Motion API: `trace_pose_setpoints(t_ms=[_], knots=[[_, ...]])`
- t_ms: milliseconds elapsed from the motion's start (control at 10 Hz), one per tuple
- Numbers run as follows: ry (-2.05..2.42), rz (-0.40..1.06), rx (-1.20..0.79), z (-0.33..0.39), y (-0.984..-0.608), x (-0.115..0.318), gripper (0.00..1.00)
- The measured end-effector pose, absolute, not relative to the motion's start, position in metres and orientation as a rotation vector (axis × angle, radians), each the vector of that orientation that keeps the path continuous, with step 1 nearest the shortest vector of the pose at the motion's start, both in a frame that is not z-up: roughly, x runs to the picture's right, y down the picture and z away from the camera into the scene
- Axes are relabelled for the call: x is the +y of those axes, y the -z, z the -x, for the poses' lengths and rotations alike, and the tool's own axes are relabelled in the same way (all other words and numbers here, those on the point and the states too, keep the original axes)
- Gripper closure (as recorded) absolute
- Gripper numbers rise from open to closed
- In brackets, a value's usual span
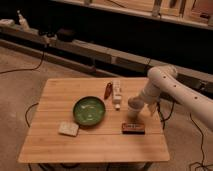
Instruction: Place the ceramic cup in the ceramic bowl
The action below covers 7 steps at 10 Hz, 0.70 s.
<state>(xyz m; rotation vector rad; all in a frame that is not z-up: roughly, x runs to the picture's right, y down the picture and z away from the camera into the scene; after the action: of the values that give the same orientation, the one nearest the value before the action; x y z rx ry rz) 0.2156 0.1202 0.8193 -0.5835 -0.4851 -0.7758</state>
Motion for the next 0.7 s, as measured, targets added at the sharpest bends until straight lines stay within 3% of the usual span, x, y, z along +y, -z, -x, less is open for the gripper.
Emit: trace_pose_setpoints(t_ms=[600,700], knots=[[0.837,0.641,-0.459,-0.2062,-0.8308,0.1286,0.94],[0.840,0.644,-0.453,-0.2059,-0.8309,0.1280,0.99]])
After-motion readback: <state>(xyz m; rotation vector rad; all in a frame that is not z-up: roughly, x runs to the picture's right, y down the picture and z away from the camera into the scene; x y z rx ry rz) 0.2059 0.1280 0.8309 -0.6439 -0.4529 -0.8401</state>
